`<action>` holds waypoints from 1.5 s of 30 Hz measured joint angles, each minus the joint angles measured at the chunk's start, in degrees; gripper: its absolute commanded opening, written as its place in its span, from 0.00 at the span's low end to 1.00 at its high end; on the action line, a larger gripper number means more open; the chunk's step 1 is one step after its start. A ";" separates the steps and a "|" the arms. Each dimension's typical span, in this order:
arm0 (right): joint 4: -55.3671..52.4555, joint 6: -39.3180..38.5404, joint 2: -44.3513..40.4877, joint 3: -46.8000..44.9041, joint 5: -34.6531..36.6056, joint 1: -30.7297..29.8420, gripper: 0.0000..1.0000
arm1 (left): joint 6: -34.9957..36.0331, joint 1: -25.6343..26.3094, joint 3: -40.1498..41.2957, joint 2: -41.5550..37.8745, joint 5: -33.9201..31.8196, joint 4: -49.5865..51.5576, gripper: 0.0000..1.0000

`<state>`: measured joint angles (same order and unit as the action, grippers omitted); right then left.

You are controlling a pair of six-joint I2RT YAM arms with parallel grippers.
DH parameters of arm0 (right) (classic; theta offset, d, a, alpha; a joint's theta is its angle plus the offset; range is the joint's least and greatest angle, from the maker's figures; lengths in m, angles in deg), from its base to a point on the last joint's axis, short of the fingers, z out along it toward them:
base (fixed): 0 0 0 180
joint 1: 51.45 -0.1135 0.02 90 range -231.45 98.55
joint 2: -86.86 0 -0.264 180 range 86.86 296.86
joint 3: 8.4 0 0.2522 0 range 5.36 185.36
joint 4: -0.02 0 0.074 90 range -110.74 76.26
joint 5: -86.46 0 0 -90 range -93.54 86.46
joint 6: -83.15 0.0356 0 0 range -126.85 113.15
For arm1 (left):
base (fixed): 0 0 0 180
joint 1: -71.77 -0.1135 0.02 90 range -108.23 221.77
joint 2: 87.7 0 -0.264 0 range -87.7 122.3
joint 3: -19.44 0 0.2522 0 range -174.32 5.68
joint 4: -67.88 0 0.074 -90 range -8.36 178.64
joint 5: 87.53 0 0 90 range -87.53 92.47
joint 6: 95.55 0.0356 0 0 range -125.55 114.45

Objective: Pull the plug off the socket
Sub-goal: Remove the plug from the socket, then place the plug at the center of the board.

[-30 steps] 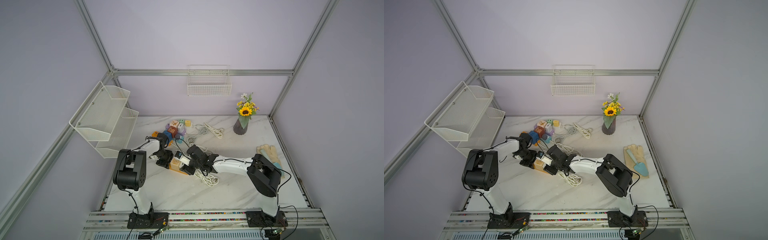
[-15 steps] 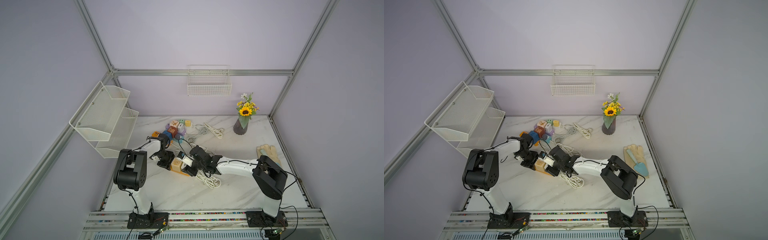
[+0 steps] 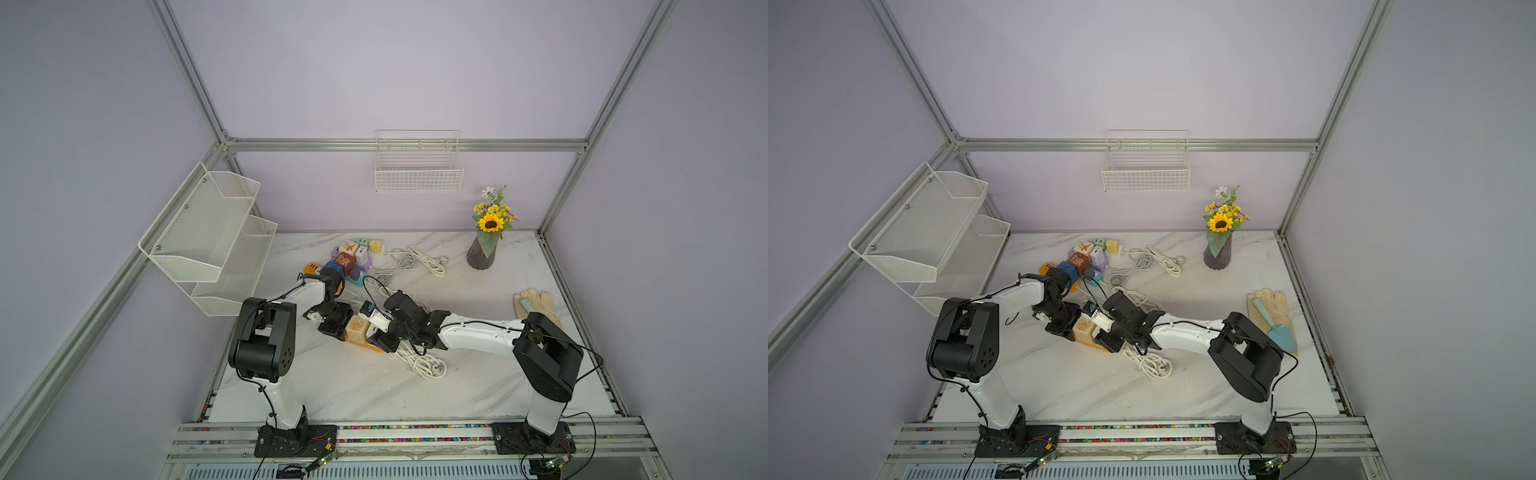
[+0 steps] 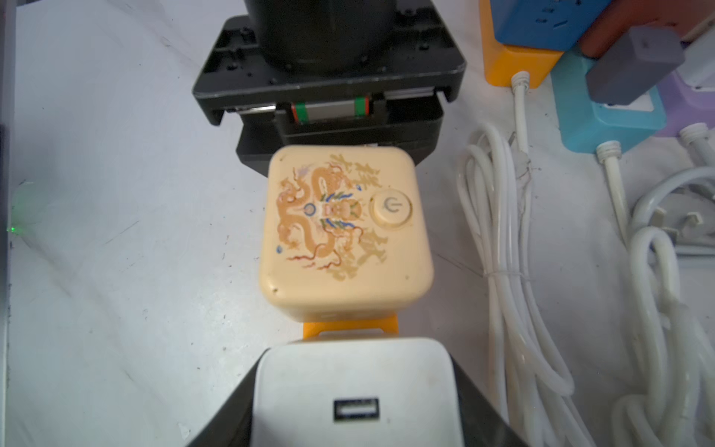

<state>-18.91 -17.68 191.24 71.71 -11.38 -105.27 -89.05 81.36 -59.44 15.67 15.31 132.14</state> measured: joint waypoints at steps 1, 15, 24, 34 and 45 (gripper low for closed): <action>0.02 -0.48 -0.15 -0.04 0.68 -0.24 0.30 | -0.24 0.07 0.00 0.00 0.00 -0.04 0.00; -1.60 -2.89 -1.53 -0.26 2.45 -1.57 0.28 | -2.38 2.14 0.00 -0.24 -2.21 0.50 0.00; -3.82 -0.66 -2.38 -0.26 0.46 -1.20 0.28 | -3.58 3.78 0.00 -0.44 -3.26 1.53 0.00; -5.51 3.04 -6.10 -0.26 -5.49 2.05 0.29 | -5.05 4.79 0.90 -1.07 -6.71 0.59 0.00; -6.36 1.25 -12.68 -0.68 -2.05 2.05 0.29 | -7.06 4.87 2.56 -2.36 -7.98 -1.60 0.00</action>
<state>-25.27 -16.44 178.56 71.03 -13.43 -103.22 -96.11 86.23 -56.89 13.31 7.33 130.54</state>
